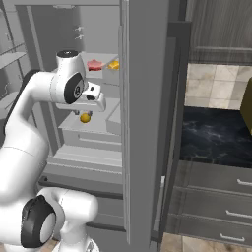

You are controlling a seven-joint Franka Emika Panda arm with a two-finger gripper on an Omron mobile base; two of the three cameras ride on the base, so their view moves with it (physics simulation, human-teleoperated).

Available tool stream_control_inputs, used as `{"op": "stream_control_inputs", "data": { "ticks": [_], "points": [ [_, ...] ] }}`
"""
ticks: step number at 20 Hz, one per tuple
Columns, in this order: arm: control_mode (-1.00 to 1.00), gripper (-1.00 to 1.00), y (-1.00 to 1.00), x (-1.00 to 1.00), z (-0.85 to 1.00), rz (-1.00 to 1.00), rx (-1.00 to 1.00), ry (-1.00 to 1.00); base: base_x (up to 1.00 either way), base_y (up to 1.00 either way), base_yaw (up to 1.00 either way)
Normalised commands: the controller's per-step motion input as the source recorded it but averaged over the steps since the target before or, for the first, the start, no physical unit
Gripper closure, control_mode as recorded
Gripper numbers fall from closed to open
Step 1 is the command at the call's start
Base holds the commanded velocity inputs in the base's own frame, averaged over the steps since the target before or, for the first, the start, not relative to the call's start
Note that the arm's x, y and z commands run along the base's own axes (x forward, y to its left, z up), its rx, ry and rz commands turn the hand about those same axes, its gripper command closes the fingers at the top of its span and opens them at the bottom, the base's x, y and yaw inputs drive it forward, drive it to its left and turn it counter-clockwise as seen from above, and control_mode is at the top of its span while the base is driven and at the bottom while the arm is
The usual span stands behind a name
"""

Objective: Take the cheese, steak, and lemon from the fridge and place them on the plate on the dining counter to create an appetizer plate.

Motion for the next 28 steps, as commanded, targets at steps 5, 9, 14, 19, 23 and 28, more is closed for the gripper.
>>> {"op": "stream_control_inputs", "data": {
  "ticks": [5, 9, 14, 19, 23, 28],
  "points": [
    [-1.00, -1.00, 0.10, 0.00, 0.04, 0.00, 0.00, -0.07, 0.00, 0.00, 0.00],
    [-1.00, -1.00, 0.27, -0.06, 0.33, 0.05, 0.00, -0.28, 0.00, 0.00, 0.00],
    [-1.00, -1.00, 0.25, 0.00, 0.53, 0.01, 0.02, -0.25, 0.00, 0.00, 0.00],
    [-1.00, -1.00, 0.04, 0.00, 0.46, -0.04, 0.10, -0.15, 0.00, 0.00, 0.00],
    [-1.00, -1.00, 0.00, 0.00, 0.25, -0.04, 0.17, -0.05, 0.00, 0.00, 0.00],
    [-1.00, -1.00, 0.05, 0.00, 0.13, -0.10, 0.17, -0.01, 0.00, 0.00, 0.00]
  ]
}}
